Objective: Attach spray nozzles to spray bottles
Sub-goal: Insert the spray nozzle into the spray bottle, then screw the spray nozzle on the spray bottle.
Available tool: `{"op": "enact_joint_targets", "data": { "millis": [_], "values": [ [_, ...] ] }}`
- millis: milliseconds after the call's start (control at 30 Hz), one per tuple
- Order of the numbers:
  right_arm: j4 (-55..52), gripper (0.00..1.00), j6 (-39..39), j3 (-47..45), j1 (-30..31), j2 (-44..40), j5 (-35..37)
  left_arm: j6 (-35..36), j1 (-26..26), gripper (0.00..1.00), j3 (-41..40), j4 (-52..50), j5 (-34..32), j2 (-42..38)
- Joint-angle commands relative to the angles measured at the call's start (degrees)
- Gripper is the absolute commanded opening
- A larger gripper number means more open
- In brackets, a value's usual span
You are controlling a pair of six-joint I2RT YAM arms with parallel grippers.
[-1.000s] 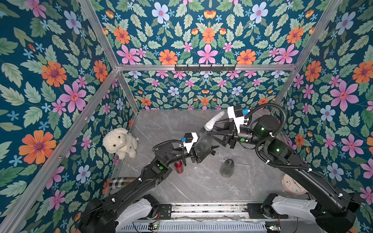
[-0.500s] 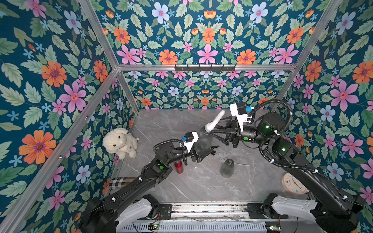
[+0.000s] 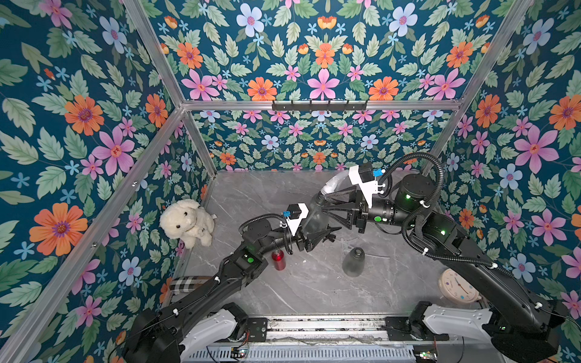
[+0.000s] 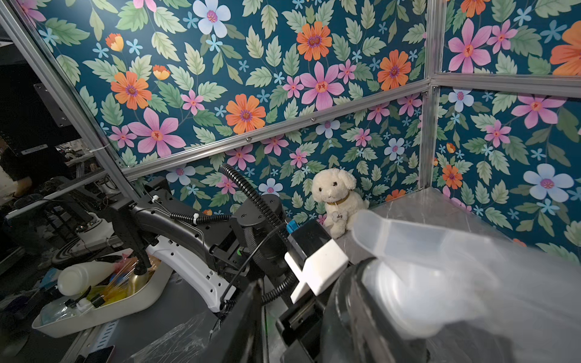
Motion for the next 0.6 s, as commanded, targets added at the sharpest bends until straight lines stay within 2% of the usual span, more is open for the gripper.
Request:
{"op": "enact_joint_targets", "data": {
  "millis": [0,267,433,567],
  "values": [
    [0.9,0.49,-0.8,-0.3,0.7,-0.9,-0.6,1.4,-0.1,0.0,-0.2,1.7,-1.0,-0.4],
    [0.2,0.55,-3.3,0.4,2.7,-4.4,0.2,1.2,-0.1,0.0,-0.5,2.6,-1.2,0.0],
    [-0.5,0.66,-5.9,-0.2,2.5,-7.5,5.9,1.0,-0.1,0.0,-0.7,3.0,0.2,-0.3],
    [0.5,0.71,-4.7,-1.9,-3.1,-8.9,4.6,0.3,0.0,0.0,-1.4,4.5,1.9,-1.2]
  ]
}}
